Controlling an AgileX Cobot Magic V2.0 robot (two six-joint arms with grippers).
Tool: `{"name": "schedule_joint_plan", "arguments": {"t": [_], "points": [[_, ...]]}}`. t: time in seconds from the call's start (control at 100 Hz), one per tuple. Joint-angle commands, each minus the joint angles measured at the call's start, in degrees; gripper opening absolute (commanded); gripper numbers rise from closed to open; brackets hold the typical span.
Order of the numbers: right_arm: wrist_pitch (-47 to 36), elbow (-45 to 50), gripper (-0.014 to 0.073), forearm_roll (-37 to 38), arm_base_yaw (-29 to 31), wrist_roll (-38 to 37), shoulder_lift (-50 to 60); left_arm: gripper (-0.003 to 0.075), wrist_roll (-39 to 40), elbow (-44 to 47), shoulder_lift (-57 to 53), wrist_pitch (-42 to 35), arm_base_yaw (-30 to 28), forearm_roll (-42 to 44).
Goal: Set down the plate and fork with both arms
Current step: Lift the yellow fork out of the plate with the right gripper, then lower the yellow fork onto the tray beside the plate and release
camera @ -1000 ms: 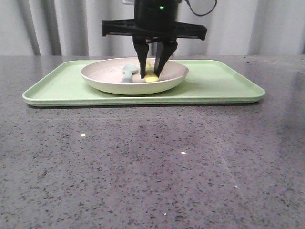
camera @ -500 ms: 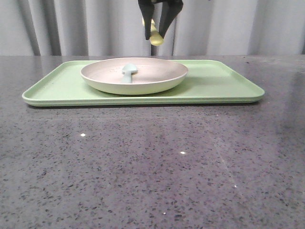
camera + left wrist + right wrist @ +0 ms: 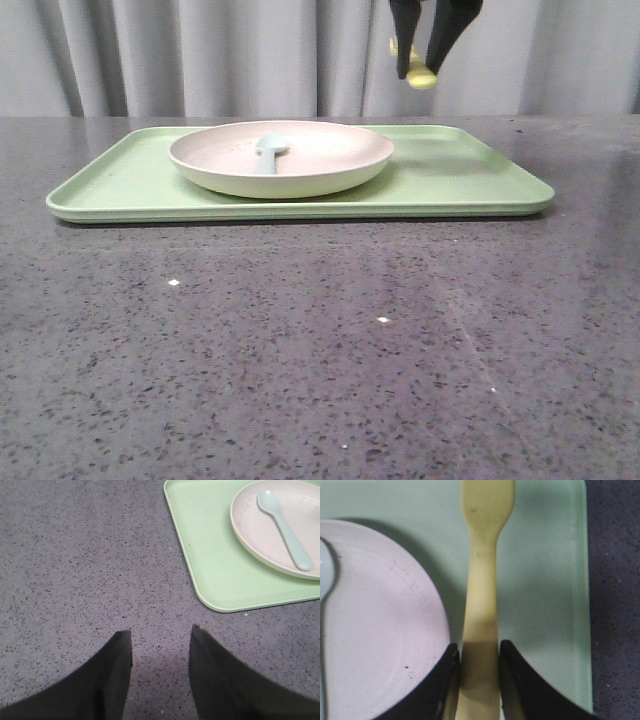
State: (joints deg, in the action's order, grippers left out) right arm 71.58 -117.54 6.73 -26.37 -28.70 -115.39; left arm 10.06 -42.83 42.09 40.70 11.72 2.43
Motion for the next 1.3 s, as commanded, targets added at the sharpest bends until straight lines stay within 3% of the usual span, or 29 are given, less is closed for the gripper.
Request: {"name": "schedule_joint_plan", "arguments": {"t": [0.0, 0.64, 0.86, 1.29], "points": [[5.55, 0.40, 0.0057, 0.71, 0.85, 0.07, 3.78, 0.0279, 0.78, -1.58, -0.21, -4.52, 0.28, -0.04], [5.49, 1.79, 0.0065, 0.90, 1.07, 0.81, 0.31, 0.0279, 0.78, -1.58, -0.21, -4.52, 0.28, -0.04], [5.49, 1.79, 0.0283, 0.77, 1.07, 0.87, 0.31, 0.0279, 0.78, -1.58, -0.21, -4.52, 0.28, -0.04], [5.49, 1.79, 0.0289, 0.82, 1.07, 0.87, 0.64, 0.0279, 0.78, -1.58, -0.21, -4.66, 0.28, -0.37]]}}
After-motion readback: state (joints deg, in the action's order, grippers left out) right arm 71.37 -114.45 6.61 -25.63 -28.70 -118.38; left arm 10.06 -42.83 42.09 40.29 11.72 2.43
